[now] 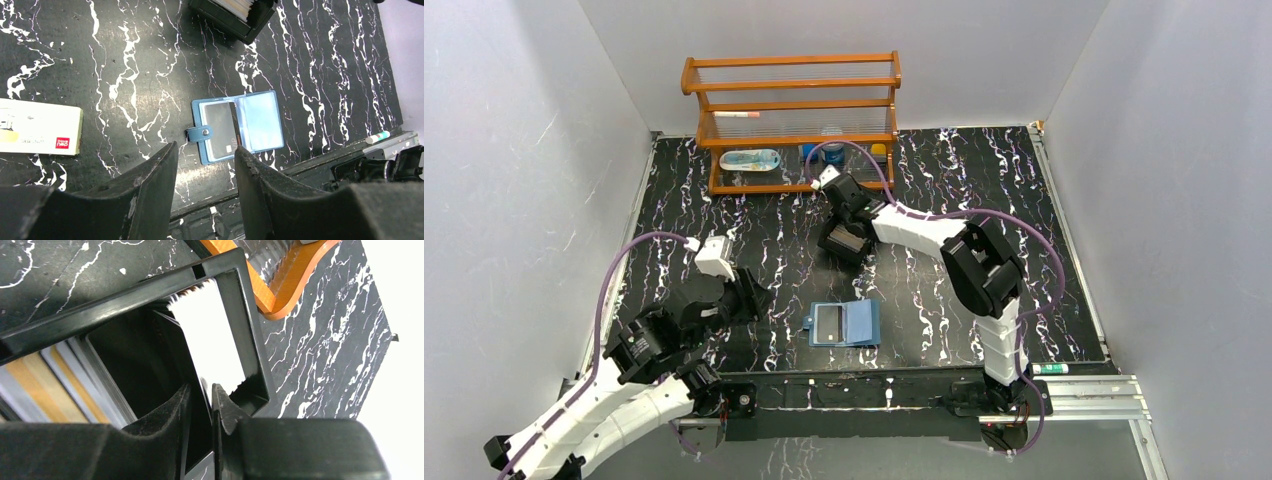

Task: Put the credit cards into the card holder
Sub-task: Pick up the credit card from the storage box.

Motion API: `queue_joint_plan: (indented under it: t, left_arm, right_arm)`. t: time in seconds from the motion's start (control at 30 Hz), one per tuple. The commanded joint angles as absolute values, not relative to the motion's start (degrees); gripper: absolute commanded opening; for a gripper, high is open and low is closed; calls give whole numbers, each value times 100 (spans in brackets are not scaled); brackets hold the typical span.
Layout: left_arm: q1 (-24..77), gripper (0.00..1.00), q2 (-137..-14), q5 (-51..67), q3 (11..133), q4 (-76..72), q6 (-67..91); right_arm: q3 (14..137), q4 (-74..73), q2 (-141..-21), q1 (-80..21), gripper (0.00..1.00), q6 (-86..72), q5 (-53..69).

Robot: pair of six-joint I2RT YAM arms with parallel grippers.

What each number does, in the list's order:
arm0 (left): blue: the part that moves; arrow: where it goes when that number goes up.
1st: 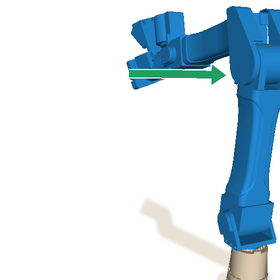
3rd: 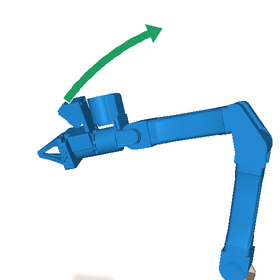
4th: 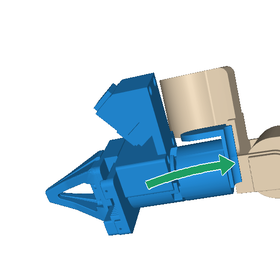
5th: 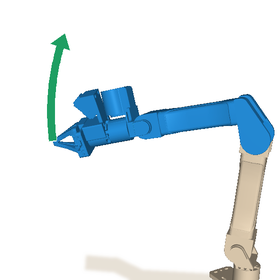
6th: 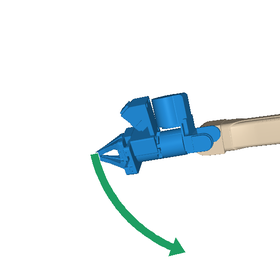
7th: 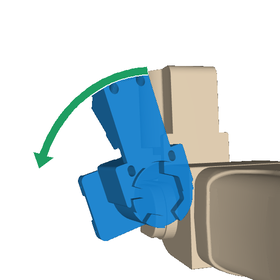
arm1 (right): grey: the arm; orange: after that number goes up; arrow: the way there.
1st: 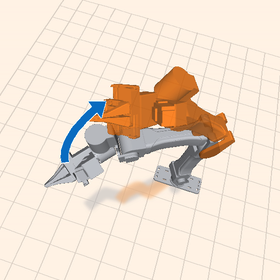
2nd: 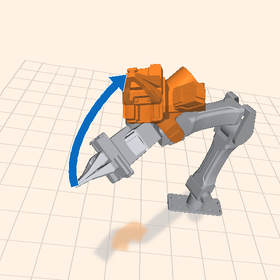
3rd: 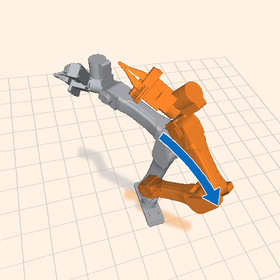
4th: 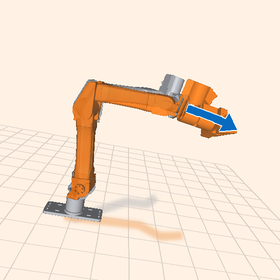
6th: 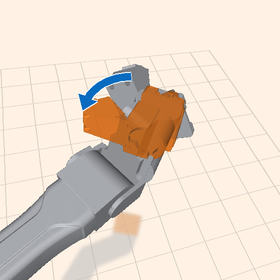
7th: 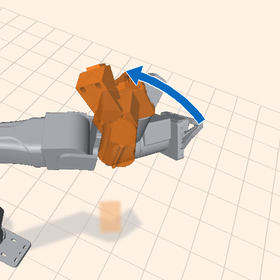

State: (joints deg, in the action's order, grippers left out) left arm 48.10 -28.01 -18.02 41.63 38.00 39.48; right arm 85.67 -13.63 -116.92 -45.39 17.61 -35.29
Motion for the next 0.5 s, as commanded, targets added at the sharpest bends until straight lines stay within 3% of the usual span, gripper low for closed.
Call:
queue_joint_plan:
  t: [0.0,0.13,0.27,0.47]
  left_arm:
    - [4815,45,-2903,-1827,4132,3819,3918]
    - [4816,44,-2971,-1758,4152,3813,3957]
    - [4816,44,-3154,-1599,4199,3776,4085]
    - [4816,42,-3595,-951,4215,3484,4635]
  right_arm:
    - [8815,-1560,-11210,-4509,25,1433,-3458]
    - [8860,-1819,-11047,-4508,19,1255,-3258]
    - [8865,-2050,-10808,-4509,3,1076,-2957]
    - [8994,-2621,-10386,-4518,0,423,-2360]
